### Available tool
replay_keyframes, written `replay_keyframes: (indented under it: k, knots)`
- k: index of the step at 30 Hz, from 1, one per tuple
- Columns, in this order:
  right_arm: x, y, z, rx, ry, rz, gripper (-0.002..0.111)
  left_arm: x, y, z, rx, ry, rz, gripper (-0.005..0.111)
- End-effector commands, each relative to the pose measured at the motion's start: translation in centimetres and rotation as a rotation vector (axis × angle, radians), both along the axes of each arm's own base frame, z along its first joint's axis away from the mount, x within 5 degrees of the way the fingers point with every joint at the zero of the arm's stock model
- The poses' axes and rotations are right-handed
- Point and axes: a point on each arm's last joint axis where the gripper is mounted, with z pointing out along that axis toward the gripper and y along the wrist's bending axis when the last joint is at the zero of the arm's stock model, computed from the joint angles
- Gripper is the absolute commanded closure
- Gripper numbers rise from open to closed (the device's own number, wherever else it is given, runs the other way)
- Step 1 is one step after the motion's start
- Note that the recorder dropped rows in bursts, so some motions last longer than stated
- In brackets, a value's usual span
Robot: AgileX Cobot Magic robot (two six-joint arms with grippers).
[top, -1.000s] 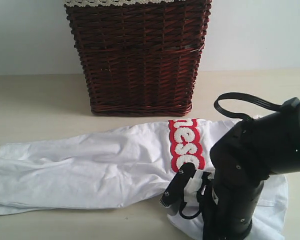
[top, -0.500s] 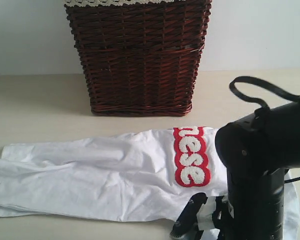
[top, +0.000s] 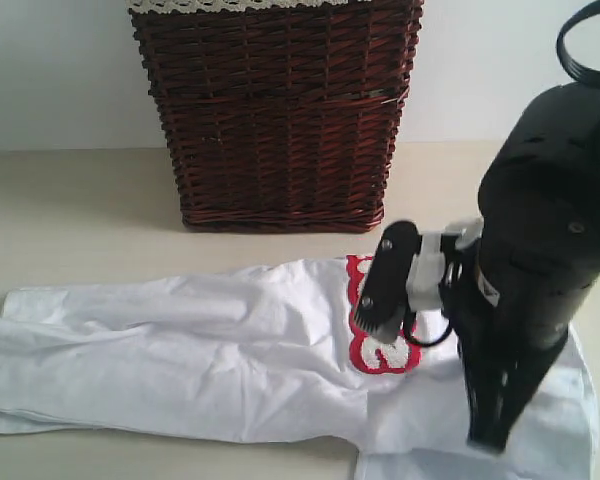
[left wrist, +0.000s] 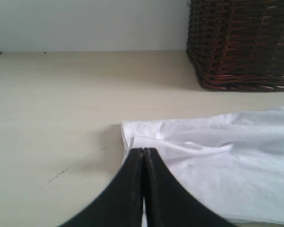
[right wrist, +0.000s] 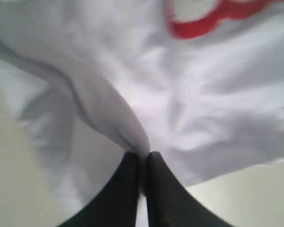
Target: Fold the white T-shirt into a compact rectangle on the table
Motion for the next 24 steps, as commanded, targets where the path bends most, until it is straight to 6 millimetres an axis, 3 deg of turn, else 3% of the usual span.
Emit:
replay_keyframes:
  k: [1, 5, 10, 15, 19, 24]
  knots:
    - [3.2, 0.0, 1.2, 0.006, -0.383, -0.09, 0.107, 0.0, 0.0, 0.0, -0.001, -0.009, 0.005, 0.107]
    - [4.0, 0.5, 0.5, -0.002, -0.423, -0.065, 0.096, 0.0, 0.0, 0.0, -0.001, -0.009, 0.005, 0.107]
    - [4.1, 0.7, -1.2, -0.044, -0.372, -0.06, 0.073, 0.0, 0.0, 0.0, -0.001, -0.009, 0.005, 0.107]
    - [4.5, 0.7, -1.1, -0.061, -0.413, -0.035, 0.049, 0.0, 0.0, 0.0, -0.001, -0.009, 0.005, 0.107]
    - [4.3, -0.2, -0.5, -0.112, -0.422, -0.154, 0.051, 0.0, 0.0, 0.0, 0.001, -0.009, 0.005, 0.107]
    - [0.8, 0.9, -0.1, 0.019, -0.114, -0.058, 0.056, 0.0, 0.0, 0.0, 0.001, -0.009, 0.005, 0.107]
